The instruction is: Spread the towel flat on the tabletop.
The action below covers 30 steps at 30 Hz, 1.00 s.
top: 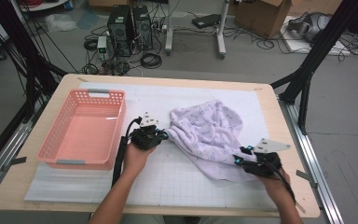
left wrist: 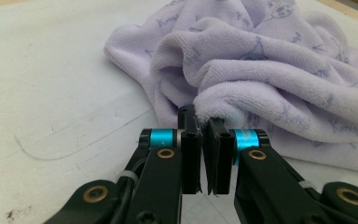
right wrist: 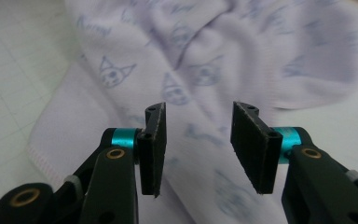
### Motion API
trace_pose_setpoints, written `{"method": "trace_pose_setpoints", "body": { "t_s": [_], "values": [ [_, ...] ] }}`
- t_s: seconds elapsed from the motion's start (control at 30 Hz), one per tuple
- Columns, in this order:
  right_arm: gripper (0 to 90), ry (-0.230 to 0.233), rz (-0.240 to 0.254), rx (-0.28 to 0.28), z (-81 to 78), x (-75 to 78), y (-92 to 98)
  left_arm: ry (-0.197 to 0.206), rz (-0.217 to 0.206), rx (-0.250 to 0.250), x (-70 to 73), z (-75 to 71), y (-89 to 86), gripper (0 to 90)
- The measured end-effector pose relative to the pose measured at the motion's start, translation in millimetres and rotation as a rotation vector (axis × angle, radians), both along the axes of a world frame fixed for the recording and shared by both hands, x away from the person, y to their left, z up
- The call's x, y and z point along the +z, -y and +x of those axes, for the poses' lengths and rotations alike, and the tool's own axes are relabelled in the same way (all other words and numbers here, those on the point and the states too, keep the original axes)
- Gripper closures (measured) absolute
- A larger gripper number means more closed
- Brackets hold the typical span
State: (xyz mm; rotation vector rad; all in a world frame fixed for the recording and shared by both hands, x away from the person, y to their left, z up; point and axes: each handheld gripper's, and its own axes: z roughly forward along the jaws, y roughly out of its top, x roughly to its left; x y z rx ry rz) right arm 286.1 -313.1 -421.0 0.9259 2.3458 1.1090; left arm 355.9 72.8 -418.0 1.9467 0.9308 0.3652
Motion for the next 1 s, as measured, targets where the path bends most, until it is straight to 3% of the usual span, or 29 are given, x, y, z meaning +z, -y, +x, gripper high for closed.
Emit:
{"method": "trace_pose_setpoints", "body": {
  "t_s": [0.07, 0.13, 0.2, 0.27, 0.4, 0.5, 0.57, 0.63, 0.77, 0.87, 1.0],
  "values": [
    [56.8, -0.024, -0.013, 0.036, 7.5, -10.8, -14.0, -0.004, 0.004, -0.001, -0.8, 0.8, -0.4, 85.3],
    [76.2, -0.052, -0.061, 0.058, 13.9, -17.3, -22.9, -0.007, 0.004, -0.004, -1.9, 1.5, 0.2, 85.3],
    [83.5, -0.055, -0.068, 0.053, 19.8, -17.6, -21.7, -0.007, 0.000, -0.014, -3.1, 1.8, 1.9, 85.3],
    [84.3, -0.021, -0.036, -0.014, 26.0, -12.8, -12.7, -0.008, 0.000, -0.024, -4.7, 1.9, 4.5, 85.3],
    [83.9, 0.033, 0.032, -0.238, 35.6, -5.0, 10.3, -0.002, -0.002, -0.076, -9.8, 1.7, 15.0, 84.9],
    [82.8, 0.059, -0.053, -0.316, 43.2, -7.2, 10.4, 0.011, 0.006, -0.110, -15.4, 0.9, 27.9, 83.9],
    [79.4, 0.039, -0.096, -0.319, 47.0, -10.5, 5.7, 0.012, 0.018, -0.103, -18.7, 1.3, 32.7, 78.0],
    [68.9, 0.047, -0.106, -0.317, 45.4, -10.0, 2.1, 0.006, 0.010, -0.091, -20.2, 2.1, 33.1, 69.3],
    [62.8, 0.095, -0.038, -0.274, 30.2, 1.5, -0.1, 0.005, -0.005, -0.063, -18.0, 0.7, 27.9, 49.5],
    [62.9, 0.137, 0.020, -0.217, 16.2, 11.6, -4.0, 0.032, -0.011, -0.067, -15.7, -7.8, 22.6, 47.7],
    [62.7, 0.145, -0.018, -0.179, 7.4, 13.8, -9.7, 0.047, 0.004, -0.111, -15.9, -20.5, 19.9, 50.8]
  ]
}}
